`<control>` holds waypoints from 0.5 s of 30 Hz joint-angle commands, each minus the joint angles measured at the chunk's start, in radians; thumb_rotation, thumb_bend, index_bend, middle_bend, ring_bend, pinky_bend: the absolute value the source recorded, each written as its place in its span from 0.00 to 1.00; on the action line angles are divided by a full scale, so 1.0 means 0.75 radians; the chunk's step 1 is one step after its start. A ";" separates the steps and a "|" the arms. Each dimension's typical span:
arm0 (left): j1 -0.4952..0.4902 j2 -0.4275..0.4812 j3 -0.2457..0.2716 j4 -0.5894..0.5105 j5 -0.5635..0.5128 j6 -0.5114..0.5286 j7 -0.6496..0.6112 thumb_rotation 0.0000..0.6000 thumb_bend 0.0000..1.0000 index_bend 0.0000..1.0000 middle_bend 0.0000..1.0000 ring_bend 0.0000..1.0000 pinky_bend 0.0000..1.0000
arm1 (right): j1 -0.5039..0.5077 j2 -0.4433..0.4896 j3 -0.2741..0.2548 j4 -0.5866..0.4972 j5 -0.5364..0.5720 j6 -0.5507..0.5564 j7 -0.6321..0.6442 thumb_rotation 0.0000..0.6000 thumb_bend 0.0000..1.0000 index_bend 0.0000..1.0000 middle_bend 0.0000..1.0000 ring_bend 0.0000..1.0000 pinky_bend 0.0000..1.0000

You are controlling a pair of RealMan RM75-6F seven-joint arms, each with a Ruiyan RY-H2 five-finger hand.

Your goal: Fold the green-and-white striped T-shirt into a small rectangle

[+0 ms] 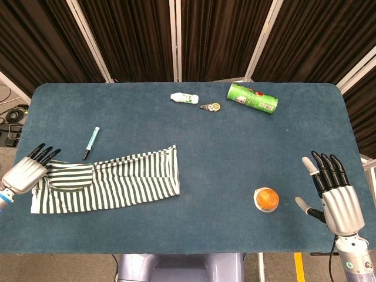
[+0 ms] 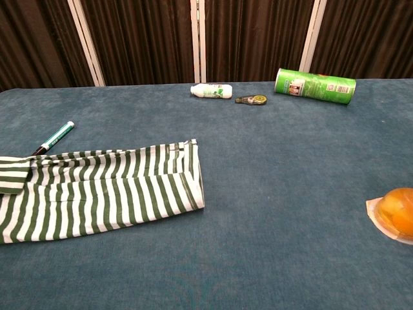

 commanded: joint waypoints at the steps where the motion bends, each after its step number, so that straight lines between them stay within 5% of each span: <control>1: 0.008 0.005 -0.004 0.002 -0.004 -0.003 -0.004 1.00 0.59 0.88 0.00 0.00 0.00 | 0.001 -0.002 -0.001 0.000 -0.001 -0.002 -0.003 1.00 0.01 0.12 0.01 0.00 0.00; 15: -0.128 -0.107 -0.116 -0.206 -0.050 0.141 -0.004 1.00 0.58 0.89 0.00 0.00 0.00 | -0.001 0.004 0.000 -0.004 0.001 0.003 0.011 1.00 0.01 0.12 0.01 0.00 0.00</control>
